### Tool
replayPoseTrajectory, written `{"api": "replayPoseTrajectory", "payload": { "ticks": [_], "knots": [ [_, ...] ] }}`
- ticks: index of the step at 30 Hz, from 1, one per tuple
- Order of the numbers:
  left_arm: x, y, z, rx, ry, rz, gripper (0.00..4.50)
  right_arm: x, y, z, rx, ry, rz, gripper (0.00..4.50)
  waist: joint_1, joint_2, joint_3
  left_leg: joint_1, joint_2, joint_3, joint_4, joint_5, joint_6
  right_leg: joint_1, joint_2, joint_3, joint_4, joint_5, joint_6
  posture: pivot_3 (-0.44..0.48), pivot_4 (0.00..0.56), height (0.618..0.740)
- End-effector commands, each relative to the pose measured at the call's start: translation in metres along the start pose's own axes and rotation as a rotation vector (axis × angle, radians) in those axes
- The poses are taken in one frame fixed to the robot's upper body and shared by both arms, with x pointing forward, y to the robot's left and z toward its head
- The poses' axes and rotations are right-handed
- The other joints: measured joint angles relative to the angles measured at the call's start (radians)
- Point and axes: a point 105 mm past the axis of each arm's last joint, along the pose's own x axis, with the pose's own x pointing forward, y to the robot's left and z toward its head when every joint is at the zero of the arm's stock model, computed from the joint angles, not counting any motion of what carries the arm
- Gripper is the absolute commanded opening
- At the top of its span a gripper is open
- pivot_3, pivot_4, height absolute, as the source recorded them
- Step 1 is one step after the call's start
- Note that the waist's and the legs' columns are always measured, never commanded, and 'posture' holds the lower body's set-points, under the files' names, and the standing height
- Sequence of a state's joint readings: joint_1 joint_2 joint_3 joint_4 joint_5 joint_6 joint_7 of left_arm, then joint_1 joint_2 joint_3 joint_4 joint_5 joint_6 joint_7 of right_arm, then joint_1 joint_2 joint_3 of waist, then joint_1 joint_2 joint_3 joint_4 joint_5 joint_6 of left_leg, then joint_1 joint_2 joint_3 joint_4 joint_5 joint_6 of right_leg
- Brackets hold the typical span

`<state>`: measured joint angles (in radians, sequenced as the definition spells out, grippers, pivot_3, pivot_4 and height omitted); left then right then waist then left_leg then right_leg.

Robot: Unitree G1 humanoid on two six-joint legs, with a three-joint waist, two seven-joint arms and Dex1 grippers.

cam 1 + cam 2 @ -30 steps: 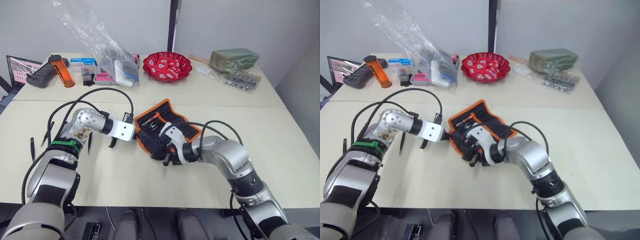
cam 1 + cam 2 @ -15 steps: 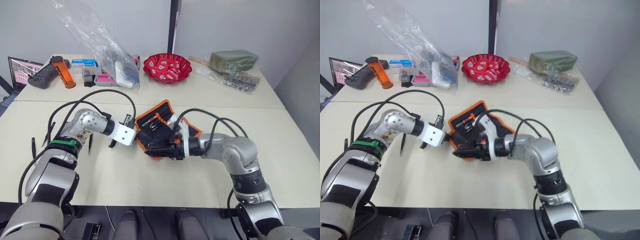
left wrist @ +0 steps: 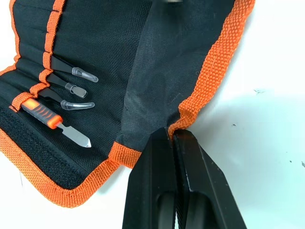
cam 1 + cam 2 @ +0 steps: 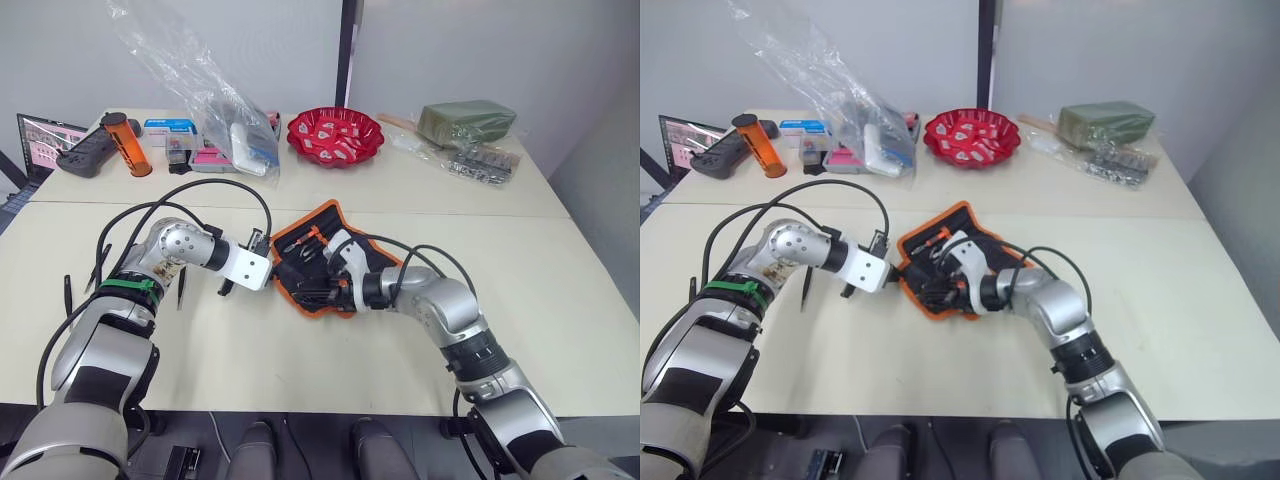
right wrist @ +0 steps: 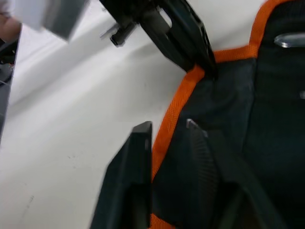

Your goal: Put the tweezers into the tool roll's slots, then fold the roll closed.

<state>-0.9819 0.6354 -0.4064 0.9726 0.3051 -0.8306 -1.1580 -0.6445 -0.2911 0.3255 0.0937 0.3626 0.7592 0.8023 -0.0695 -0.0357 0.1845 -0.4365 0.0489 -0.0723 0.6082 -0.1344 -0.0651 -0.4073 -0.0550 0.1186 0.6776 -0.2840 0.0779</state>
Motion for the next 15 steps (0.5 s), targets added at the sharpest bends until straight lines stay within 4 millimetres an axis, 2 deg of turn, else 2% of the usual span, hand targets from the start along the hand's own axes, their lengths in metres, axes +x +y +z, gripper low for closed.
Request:
{"api": "replayPoseTrajectory", "payload": {
  "ticks": [1, 3, 6, 9, 11, 15],
  "knots": [
    [0.001, -0.013, -0.007, -0.041, 0.018, -0.054, 0.0, 0.0, -0.008, -0.007, -0.057, 0.008, -0.036, 0.01, 0.0, 0.0, 0.0, 0.0, 0.0, 0.0, 0.0, 0.0, 0.0, 0.0, 0.0, 0.0, 0.0, 0.0, 0.0, 0.0, 0.15, 0.74],
    [-0.001, -0.014, -0.008, -0.078, 0.008, -0.058, 0.0, 0.002, -0.009, -0.031, -0.07, 0.067, -0.033, 0.01, 0.0, 0.0, 0.0, 0.0, 0.0, 0.0, 0.0, 0.0, 0.0, 0.0, 0.0, 0.0, 0.0, 0.0, 0.0, 0.0, 0.15, 0.74],
    [-0.007, -0.006, -0.007, -0.165, -0.027, -0.009, 0.0, 0.003, -0.008, -0.047, -0.068, 0.105, -0.02, 0.01, -0.002, 0.0, 0.0, 0.001, 0.0, 0.0, -0.001, 0.0, 0.0, 0.002, 0.0, 0.0, -0.001, 0.0, 0.0, 0.0, 0.15, 0.74],
    [-0.024, -0.007, -0.016, -0.238, -0.004, -0.003, 0.85, 0.003, -0.008, -0.053, -0.071, 0.125, -0.012, 0.0, -0.003, 0.0, 0.0, 0.002, 0.0, 0.0, -0.001, 0.0, 0.0, 0.002, 0.0, 0.0, -0.001, 0.0, 0.0, 0.0, 0.15, 0.74],
    [-0.038, -0.016, -0.028, -0.286, 0.038, -0.009, 1.47, 0.004, -0.009, -0.057, -0.075, 0.138, -0.014, 0.0, -0.007, 0.0, 0.0, 0.002, 0.0, 0.0, -0.001, 0.0, 0.0, 0.002, 0.0, 0.0, -0.001, 0.0, 0.0, 0.0, 0.15, 0.74],
    [-0.058, -0.012, -0.029, -0.455, -0.039, 0.116, 2.8, 0.004, -0.015, -0.064, -0.091, 0.17, -0.046, 0.0, -0.006, 0.0, -0.001, 0.006, 0.0, 0.0, -0.003, 0.0, 0.0, 0.005, 0.0, 0.0, -0.001, -0.001, -0.001, 0.0, 0.15, 0.74]
  ]
}}
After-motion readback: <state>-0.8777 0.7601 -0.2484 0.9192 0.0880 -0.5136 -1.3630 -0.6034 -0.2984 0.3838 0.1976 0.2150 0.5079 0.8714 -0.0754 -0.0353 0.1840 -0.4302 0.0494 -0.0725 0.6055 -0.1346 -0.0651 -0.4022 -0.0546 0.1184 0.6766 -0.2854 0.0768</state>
